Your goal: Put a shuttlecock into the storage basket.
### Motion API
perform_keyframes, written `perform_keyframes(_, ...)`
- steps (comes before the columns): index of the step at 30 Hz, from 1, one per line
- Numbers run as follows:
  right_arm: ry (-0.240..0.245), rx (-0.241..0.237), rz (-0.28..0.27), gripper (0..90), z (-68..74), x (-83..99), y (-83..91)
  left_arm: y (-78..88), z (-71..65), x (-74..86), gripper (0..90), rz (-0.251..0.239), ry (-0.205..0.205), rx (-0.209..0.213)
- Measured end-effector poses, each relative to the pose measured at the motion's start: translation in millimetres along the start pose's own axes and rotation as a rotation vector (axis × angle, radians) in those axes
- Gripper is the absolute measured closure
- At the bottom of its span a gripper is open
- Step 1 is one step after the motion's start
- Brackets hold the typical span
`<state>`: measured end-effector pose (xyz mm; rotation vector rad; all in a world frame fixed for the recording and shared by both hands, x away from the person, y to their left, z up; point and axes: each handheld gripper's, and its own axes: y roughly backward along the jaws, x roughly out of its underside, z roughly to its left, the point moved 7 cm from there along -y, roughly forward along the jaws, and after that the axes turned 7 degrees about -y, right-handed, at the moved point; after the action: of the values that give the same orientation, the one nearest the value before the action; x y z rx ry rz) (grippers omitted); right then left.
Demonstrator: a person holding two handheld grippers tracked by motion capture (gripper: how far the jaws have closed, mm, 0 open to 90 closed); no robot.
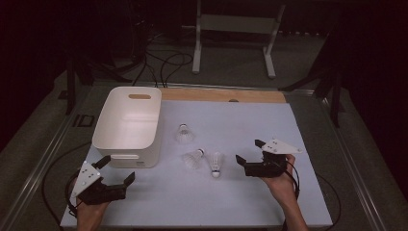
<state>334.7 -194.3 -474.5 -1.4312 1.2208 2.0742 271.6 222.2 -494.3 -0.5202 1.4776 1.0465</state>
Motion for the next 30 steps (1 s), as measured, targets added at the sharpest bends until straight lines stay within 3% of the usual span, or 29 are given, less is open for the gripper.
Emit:
perform_keyframes(24,0.015,-0.023,0.01,9.0,9.4,-11.5,-18.0,1.0,0.5,-0.1,0.0,0.003,-0.006,-0.004)
perform_keyframes(30,0.01,-0.056,0.015,9.0,14.4,-13.0,-23.9,1.2,0.7,0.0,0.0,0.003,-0.007,-0.006)
